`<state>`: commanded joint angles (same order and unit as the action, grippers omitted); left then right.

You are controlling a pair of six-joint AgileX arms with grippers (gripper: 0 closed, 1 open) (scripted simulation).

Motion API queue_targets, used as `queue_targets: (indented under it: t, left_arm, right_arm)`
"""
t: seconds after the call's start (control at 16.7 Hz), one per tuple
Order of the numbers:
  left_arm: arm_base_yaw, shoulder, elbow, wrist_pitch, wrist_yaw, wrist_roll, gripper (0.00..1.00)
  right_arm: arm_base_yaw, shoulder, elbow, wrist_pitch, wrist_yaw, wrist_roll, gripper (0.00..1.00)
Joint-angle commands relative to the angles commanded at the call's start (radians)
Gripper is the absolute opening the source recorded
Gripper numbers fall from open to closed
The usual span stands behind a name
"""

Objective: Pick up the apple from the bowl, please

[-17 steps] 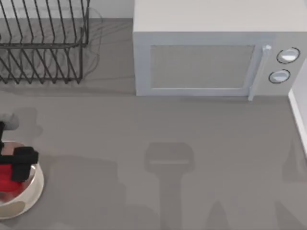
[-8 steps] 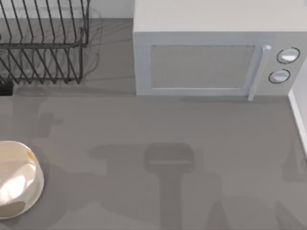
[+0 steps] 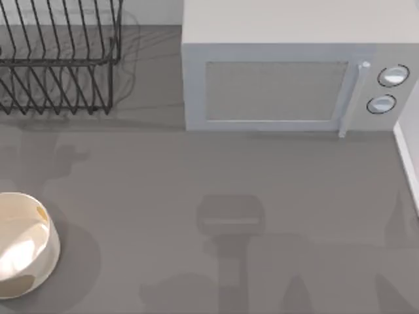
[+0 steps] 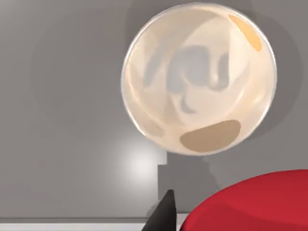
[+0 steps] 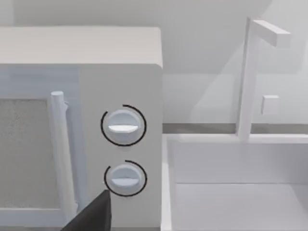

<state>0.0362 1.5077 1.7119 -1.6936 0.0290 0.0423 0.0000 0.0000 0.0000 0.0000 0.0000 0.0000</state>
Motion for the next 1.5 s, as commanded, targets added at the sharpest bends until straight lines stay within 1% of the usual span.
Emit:
queue_targets:
  t: [0.3,0.42,0.6,0.96,1.14,1.26,1.5]
  left_arm:
    - [0.002,0.004,-0.001,0.002,-0.001,0.0,0.0]
    - [-0.032,0.021,-0.005,0.014,-0.002,-0.035,0.0]
    - [-0.16,0.071,-0.022,0.06,-0.007,-0.161,0.0]
    - [-0.567,0.189,-0.096,0.214,-0.02,-0.552,0.0]
    - [-0.724,0.233,-0.137,0.289,-0.026,-0.707,0.0]
    - [-0.775,0.247,-0.156,0.322,-0.028,-0.759,0.0]
    - [-0.786,0.25,-0.161,0.329,-0.029,-0.769,0.0]
  right_arm:
    - [0.0,0.0,0.0,0.0,0.0,0.0,1.0]
    - [0.0,0.0,0.0,0.0,0.0,0.0,1.0]
    - [0.0,0.0,0.0,0.0,0.0,0.0,1.0]
    - [0.0,0.0,0.0,0.0,0.0,0.0,1.0]
    - [0.0,0.0,0.0,0.0,0.0,0.0,1.0]
    - [0.0,0.0,0.0,0.0,0.0,0.0,1.0]
    - [0.0,0.0,0.0,0.0,0.0,0.0,1.0]
